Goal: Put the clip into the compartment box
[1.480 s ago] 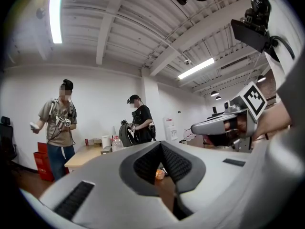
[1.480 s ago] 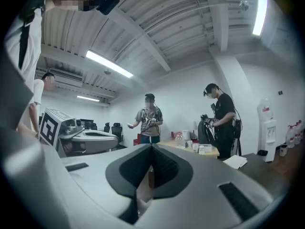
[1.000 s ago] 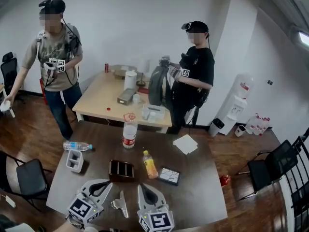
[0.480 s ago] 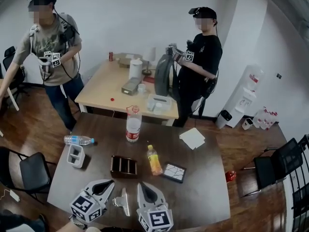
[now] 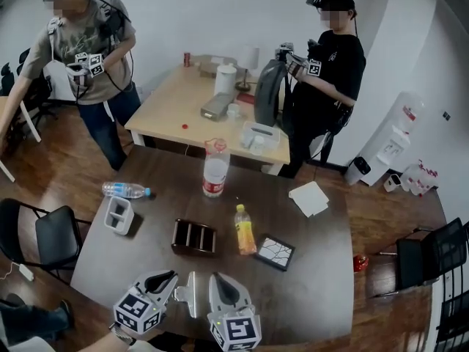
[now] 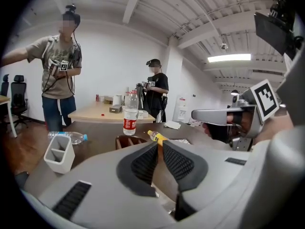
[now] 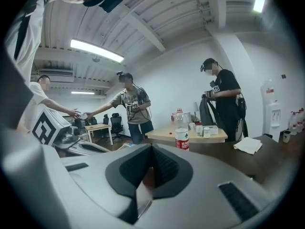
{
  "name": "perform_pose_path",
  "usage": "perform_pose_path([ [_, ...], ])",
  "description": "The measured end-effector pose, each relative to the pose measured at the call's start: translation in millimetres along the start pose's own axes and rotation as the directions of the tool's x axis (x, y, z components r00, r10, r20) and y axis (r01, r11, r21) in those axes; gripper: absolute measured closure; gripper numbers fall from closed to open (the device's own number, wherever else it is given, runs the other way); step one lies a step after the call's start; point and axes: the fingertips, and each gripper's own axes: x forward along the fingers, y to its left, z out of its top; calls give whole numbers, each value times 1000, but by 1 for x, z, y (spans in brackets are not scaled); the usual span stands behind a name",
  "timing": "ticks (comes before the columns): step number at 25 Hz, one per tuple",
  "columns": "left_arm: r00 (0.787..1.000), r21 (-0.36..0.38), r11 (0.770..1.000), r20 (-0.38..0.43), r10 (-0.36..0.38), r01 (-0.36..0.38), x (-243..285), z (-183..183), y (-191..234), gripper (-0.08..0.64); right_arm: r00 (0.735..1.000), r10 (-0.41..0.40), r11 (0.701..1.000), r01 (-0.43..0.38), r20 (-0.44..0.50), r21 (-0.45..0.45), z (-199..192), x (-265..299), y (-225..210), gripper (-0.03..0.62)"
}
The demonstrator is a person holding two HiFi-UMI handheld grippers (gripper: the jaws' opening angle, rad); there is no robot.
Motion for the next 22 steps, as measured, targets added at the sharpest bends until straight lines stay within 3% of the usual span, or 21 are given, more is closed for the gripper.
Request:
perform_pose_path([
  [4, 994, -110, 994, -111, -7, -6, 8, -43, 4, 474, 999, 19, 1000, -18, -47, 22, -30, 8, 0, 604],
  [7, 978, -227, 973, -207, -6, -42, 14, -80, 12, 474, 996, 32, 999, -29, -81, 43, -52, 14, 2, 604],
  [12, 942, -347, 932, -334, -19, -105, 17, -127, 19, 474, 990, 52, 995, -41, -131, 87, -81, 23, 6, 604],
  [18, 898, -431, 893, -432, -80, -127, 28, -167, 10, 474, 980, 45, 995, -27, -196, 96, -107, 29, 4, 604],
  [22, 885, -470, 870, -456, -94, -150, 33, -181, 8, 474, 975, 35, 994, -12, -219, 105, -121, 27, -3, 604],
])
